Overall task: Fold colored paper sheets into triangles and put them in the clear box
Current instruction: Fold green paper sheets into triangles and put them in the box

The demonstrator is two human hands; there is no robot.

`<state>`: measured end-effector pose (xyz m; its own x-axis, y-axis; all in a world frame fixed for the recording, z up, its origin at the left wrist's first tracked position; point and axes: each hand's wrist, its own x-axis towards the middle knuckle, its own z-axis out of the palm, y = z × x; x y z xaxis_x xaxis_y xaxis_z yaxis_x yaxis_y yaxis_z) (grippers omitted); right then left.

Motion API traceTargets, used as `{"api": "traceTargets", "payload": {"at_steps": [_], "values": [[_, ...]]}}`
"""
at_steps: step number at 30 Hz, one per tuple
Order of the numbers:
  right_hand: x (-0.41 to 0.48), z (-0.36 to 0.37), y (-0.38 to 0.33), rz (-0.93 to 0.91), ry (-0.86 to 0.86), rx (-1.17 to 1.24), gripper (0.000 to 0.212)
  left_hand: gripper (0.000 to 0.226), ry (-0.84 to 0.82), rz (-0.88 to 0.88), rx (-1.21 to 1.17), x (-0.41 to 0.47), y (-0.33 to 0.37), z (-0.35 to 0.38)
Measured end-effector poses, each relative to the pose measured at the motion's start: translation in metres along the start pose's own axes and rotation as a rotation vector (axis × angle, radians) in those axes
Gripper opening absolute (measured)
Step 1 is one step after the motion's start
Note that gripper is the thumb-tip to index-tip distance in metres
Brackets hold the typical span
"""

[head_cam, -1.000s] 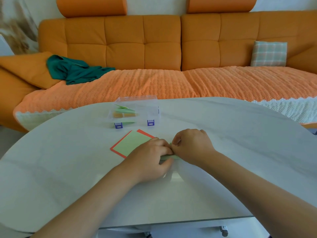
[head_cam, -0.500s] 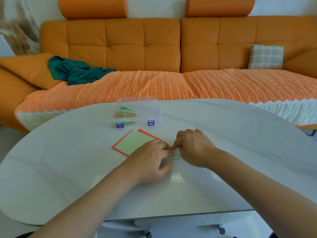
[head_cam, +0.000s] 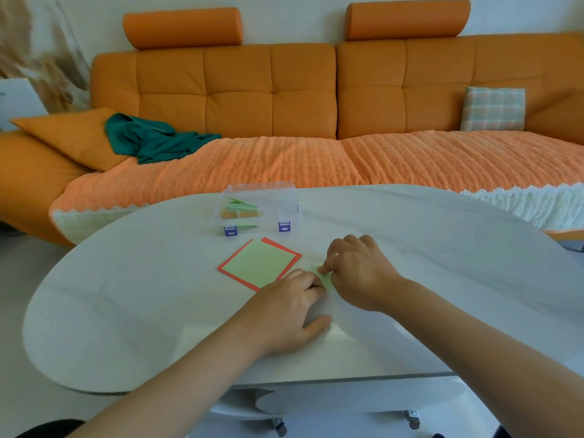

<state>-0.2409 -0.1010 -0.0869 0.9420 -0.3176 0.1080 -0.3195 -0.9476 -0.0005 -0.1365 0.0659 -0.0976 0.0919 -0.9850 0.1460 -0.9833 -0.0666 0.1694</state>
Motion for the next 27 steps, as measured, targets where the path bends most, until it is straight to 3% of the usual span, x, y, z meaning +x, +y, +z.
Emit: {"api": "traceTargets", "payload": {"at_steps": [2, 5, 10, 17, 27], "values": [[-0.008, 0.001, -0.001, -0.041, 0.033, -0.057, 0.056, 0.059, -0.001, -0.013, -0.015, 0.000, 0.000, 0.000], [-0.022, 0.003, -0.004, -0.085, 0.060, -0.097, 0.045, 0.045, 0.006, 0.007, -0.025, -0.002, 0.001, 0.002], [-0.033, 0.007, -0.006, -0.150, 0.124, -0.116, 0.051, 0.041, 0.023, 0.013, -0.063, -0.005, 0.002, 0.003], [-0.042, 0.014, -0.010, -0.132, 0.223, -0.131, 0.041, 0.044, 0.029, -0.004, 0.009, -0.006, 0.003, 0.003], [-0.042, 0.015, -0.011, -0.078, 0.183, -0.125, 0.043, 0.040, 0.024, -0.144, 0.157, -0.014, -0.001, -0.004]]}}
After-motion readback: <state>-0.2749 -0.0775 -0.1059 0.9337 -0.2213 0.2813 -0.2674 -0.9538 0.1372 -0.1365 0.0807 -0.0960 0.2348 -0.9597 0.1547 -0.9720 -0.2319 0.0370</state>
